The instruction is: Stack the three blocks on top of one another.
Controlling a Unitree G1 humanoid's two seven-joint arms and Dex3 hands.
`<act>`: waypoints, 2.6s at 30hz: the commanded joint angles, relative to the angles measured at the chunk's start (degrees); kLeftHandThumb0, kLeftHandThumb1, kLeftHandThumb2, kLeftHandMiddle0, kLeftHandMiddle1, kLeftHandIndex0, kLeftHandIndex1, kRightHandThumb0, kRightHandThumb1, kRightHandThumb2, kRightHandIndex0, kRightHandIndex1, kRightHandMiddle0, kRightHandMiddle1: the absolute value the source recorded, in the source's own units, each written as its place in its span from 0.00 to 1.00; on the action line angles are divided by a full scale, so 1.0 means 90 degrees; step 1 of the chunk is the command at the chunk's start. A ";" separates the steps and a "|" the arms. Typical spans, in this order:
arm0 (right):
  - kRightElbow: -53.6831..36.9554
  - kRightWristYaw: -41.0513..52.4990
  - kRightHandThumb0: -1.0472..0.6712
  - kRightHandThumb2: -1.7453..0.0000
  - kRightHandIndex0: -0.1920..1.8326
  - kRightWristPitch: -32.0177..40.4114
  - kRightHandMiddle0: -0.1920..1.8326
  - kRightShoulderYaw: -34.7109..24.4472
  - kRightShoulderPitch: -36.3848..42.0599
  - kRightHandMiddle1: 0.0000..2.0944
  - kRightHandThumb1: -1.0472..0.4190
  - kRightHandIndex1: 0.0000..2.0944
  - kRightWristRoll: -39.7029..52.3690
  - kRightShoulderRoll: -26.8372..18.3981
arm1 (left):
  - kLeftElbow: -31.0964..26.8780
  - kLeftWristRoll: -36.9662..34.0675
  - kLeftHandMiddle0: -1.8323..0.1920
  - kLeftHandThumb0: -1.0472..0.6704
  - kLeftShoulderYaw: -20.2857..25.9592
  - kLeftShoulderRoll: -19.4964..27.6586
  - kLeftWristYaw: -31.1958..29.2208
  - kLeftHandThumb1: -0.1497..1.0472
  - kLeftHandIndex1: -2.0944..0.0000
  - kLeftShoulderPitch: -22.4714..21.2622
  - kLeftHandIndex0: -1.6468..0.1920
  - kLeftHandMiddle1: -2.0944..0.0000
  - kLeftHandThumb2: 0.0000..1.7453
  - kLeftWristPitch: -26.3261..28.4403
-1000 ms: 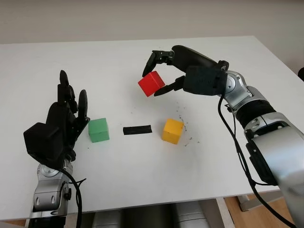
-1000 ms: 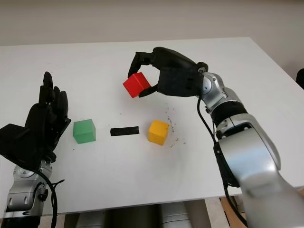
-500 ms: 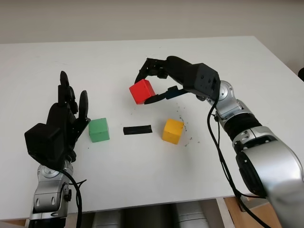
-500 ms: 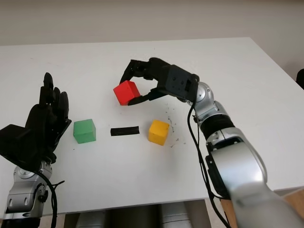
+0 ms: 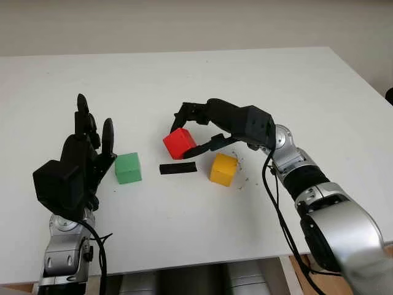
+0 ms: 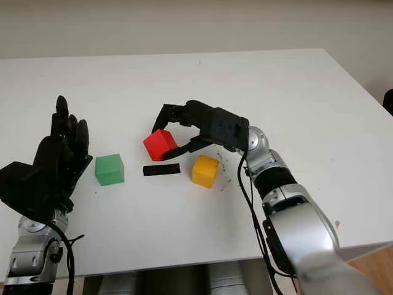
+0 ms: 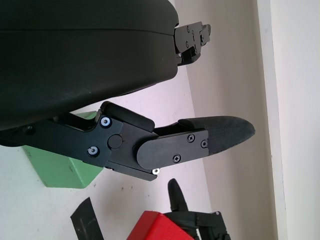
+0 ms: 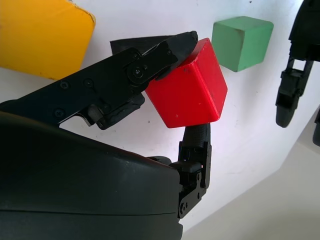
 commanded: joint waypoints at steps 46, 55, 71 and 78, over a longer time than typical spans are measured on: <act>-0.0132 -0.1007 0.33 0.97 0.21 -0.0167 0.28 0.0733 0.0168 0.76 0.08 0.02 -0.1070 0.0106 | -0.0069 -0.0011 1.00 0.18 -0.0023 -0.0038 0.0053 1.00 1.00 -0.0056 1.00 1.00 0.34 -0.0002; -0.0196 -0.0963 0.33 0.97 0.21 -0.0205 0.26 0.0872 0.0099 0.73 0.08 0.02 -0.1189 -0.0005 | -0.0091 0.0001 1.00 0.18 -0.0033 -0.0033 0.0043 1.00 1.00 -0.0037 1.00 1.00 0.34 -0.0008; -0.0131 -0.1192 0.30 0.97 0.16 -0.0420 0.20 0.0962 0.0040 0.48 0.09 0.02 -0.1350 -0.0077 | -0.0048 0.0037 1.00 0.18 -0.0062 -0.0018 0.0021 1.00 1.00 -0.0058 1.00 1.00 0.35 -0.0022; -0.0115 -0.1429 0.29 0.97 0.15 -0.0402 0.21 0.1021 0.0023 0.36 0.08 0.02 -0.1520 -0.0049 | -0.0085 0.0009 1.00 0.18 -0.0052 -0.0028 0.0017 1.00 1.00 -0.0020 1.00 1.00 0.34 -0.0001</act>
